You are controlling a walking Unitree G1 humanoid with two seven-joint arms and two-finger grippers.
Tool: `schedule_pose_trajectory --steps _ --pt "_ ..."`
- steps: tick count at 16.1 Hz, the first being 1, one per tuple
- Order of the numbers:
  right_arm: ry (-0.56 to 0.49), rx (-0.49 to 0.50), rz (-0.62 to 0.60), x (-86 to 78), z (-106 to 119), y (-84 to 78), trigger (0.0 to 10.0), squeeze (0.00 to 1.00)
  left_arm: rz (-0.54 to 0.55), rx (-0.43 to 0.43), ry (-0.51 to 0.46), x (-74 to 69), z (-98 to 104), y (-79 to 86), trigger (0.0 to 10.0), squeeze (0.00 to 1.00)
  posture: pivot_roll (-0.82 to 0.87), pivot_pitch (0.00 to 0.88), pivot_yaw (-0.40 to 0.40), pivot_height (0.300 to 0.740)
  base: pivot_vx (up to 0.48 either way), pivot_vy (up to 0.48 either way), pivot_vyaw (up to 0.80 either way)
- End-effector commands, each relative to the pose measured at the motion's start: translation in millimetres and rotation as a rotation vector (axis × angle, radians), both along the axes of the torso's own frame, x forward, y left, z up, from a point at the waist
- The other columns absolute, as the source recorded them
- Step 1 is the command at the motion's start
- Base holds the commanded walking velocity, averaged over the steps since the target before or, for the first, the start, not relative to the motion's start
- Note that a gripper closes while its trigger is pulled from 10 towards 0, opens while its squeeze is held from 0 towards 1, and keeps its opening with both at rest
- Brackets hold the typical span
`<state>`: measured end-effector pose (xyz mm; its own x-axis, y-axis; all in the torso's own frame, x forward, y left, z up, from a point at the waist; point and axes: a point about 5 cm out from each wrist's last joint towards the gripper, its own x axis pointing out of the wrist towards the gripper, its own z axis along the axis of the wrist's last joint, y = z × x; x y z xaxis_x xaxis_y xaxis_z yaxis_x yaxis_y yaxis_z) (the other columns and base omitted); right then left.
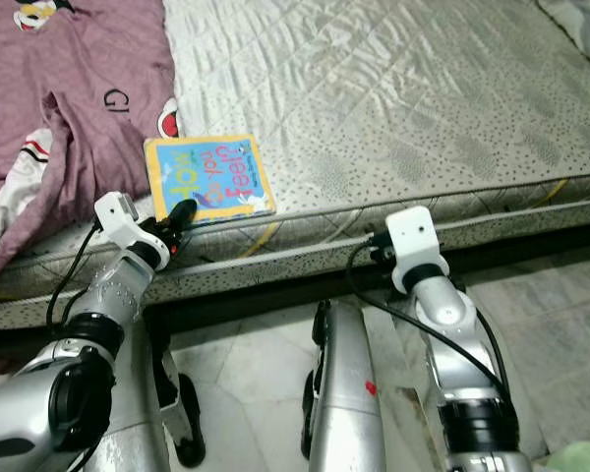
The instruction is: Clean up the room
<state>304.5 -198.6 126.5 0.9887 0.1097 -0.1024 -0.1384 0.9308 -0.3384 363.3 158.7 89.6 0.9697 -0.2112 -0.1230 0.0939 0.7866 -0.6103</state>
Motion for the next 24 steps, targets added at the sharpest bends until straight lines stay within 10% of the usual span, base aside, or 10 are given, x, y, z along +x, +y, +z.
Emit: schedule_pose_trajectory --steps 1,18,24 --pt "0.015 -0.006 -0.004 -0.7 -5 -1.4 10.0 0.00 -0.025 -0.021 0.049 -3.0 -9 -8.1 0.0 0.00 -0.17 0.155 -0.096 0.499 0.000 0.000 0.00" --pt "-0.076 0.085 0.006 35.5 0 34.4 10.0 0.00 0.115 0.060 -0.075 15.5 29 28.2 0.0 0.00 -0.06 0.050 -0.036 0.499 0.000 0.000 0.00" --pt "-0.095 0.256 -0.017 49.7 7 58.2 10.0 0.00 0.155 0.309 -0.318 21.7 83 43.0 0.0 0.00 0.01 0.000 0.020 0.499 0.000 0.000 0.00"
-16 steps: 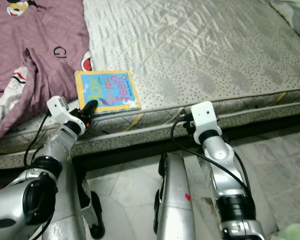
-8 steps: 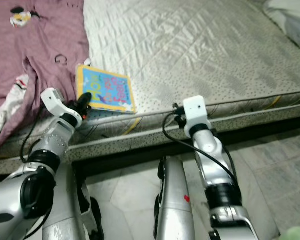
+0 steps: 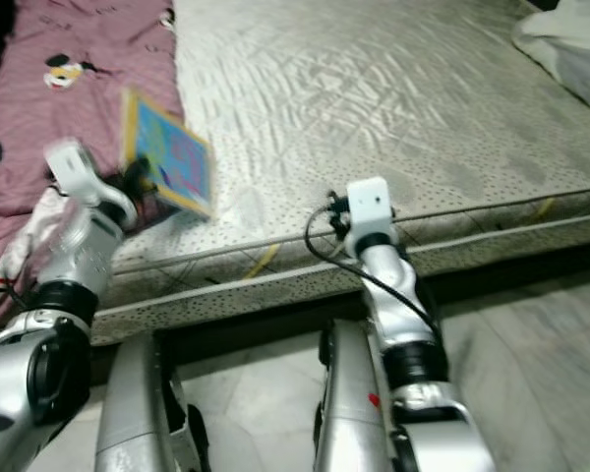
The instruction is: Clean up the room
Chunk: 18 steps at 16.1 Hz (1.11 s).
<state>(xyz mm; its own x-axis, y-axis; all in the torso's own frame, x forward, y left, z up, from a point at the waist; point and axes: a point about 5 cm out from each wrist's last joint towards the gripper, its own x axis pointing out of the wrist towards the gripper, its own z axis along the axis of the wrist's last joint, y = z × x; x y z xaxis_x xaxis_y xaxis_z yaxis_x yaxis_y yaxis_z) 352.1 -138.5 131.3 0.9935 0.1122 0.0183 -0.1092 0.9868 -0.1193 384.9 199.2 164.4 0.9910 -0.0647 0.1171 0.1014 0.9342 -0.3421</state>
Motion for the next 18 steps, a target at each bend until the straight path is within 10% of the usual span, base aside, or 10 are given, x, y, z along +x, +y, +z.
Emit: schedule_pose_trajectory --steps 1,5,9,10,18 --pt "0.026 0.093 -0.003 3.0 1 3.6 10.0 0.00 0.012 0.068 -0.052 -4.3 8 2.1 0.0 0.00 0.02 0.000 0.025 0.499 0.000 0.000 0.00" --pt "0.071 0.257 0.116 1.0 -7 34.2 10.0 0.00 0.003 0.173 -0.078 -30.9 -7 -2.7 0.0 0.00 0.06 0.000 0.037 0.499 0.000 0.000 0.00" --pt "0.006 0.270 0.069 11.5 4 28.1 10.0 0.00 0.025 0.245 0.010 -56.1 -35 -8.6 0.0 0.00 0.07 0.000 0.043 0.499 0.000 0.000 0.00" --pt "-0.003 0.269 0.067 12.4 6 26.7 10.0 0.00 0.035 0.266 0.008 -58.9 -37 -10.0 10.0 0.00 0.07 0.000 0.042 0.504 0.000 0.000 0.00" --pt "-0.078 0.272 0.098 23.4 24 35.4 10.0 0.00 0.130 0.334 -0.051 -51.3 -19 -12.5 10.0 0.00 0.07 0.000 0.022 0.616 0.000 0.000 0.00"
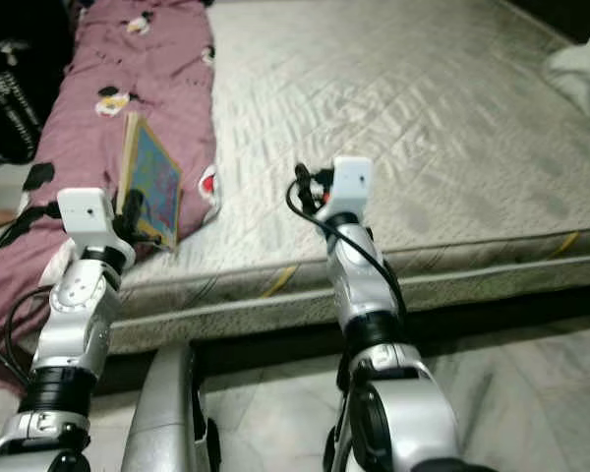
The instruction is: Clean up the room
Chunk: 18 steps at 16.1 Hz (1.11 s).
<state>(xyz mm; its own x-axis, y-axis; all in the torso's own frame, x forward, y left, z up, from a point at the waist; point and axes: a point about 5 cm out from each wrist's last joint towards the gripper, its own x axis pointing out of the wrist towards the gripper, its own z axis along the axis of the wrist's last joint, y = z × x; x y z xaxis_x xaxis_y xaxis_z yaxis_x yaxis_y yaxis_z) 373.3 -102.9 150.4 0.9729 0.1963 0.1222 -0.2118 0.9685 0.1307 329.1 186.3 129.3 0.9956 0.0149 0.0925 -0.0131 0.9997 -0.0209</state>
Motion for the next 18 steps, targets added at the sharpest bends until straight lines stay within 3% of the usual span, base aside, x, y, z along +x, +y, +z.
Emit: schedule_pose_trajectory --steps 1,7,11,18 --pt "-0.025 0.006 -0.004 2.2 7 1.3 10.0 0.00 0.005 0.001 -0.071 4.1 16 -0.9 10.0 0.00 0.07 0.000 0.023 0.626 0.000 0.000 0.00" --pt "-0.045 0.007 -0.050 -2.4 2 -4.3 10.0 0.00 -0.018 0.041 -0.092 2.6 24 -11.5 10.0 0.00 0.05 0.000 0.056 0.685 0.000 0.000 0.00" --pt "-0.028 0.001 -0.080 -11.3 -8 -11.3 10.0 0.00 -0.039 0.120 -0.072 -5.1 22 -10.9 10.0 0.00 0.06 0.000 0.057 0.734 0.000 0.000 0.00" --pt "-0.001 -0.050 -0.094 -18.9 -15 -21.6 10.0 0.00 -0.089 0.093 -0.009 -22.3 4 -32.2 10.0 0.00 0.04 0.000 0.038 0.740 0.000 0.000 0.00"
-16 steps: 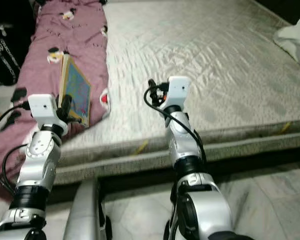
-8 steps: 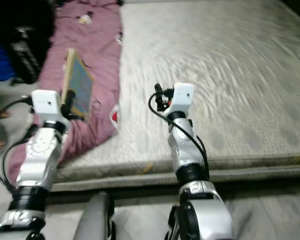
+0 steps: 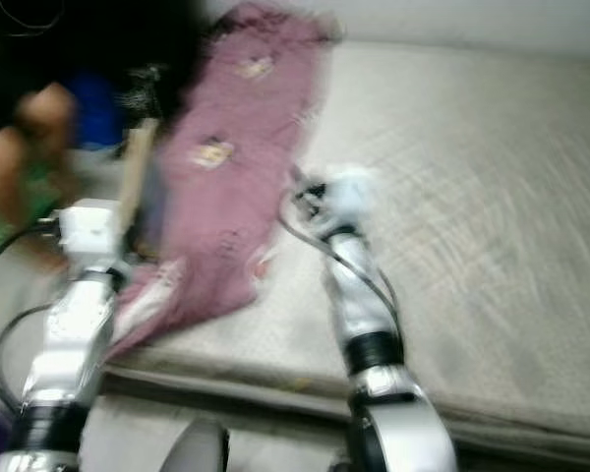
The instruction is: Clean up the room
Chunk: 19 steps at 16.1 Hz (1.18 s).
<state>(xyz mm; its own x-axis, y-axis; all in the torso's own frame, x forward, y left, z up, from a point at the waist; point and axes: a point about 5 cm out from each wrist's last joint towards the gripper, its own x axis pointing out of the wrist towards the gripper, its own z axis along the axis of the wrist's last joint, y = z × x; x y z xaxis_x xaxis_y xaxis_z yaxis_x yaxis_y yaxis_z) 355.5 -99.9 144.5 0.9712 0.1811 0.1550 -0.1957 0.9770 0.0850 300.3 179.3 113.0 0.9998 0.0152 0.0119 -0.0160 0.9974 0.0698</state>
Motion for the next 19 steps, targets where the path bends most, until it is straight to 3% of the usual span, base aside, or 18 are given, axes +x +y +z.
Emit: schedule_pose_trajectory --steps 1,3,8,19 --pt "0.045 -0.016 -0.083 -3.5 -12 -26.3 10.0 0.00 -0.107 -0.006 -0.084 4.0 20 -27.5 10.0 0.00 0.04 0.000 0.039 0.740 0.000 0.000 0.00" --pt "0.057 -0.023 -0.094 -7.2 -15 -28.0 10.0 0.00 -0.081 0.022 -0.102 3.7 24 -27.9 10.0 0.00 0.04 0.000 0.037 0.740 0.000 0.000 0.00" --pt "0.072 -0.041 -0.091 -10.6 -15 -28.4 10.0 0.00 -0.117 -0.061 -0.081 0.6 24 -32.3 10.0 0.00 0.03 0.000 0.026 0.740 0.000 0.000 0.00" --pt "0.090 -0.095 -0.095 -12.3 -17 -25.7 10.0 0.00 -0.133 -0.075 -0.057 0.8 19 -41.7 10.0 0.00 0.02 0.000 0.011 0.740 0.000 0.000 0.00"
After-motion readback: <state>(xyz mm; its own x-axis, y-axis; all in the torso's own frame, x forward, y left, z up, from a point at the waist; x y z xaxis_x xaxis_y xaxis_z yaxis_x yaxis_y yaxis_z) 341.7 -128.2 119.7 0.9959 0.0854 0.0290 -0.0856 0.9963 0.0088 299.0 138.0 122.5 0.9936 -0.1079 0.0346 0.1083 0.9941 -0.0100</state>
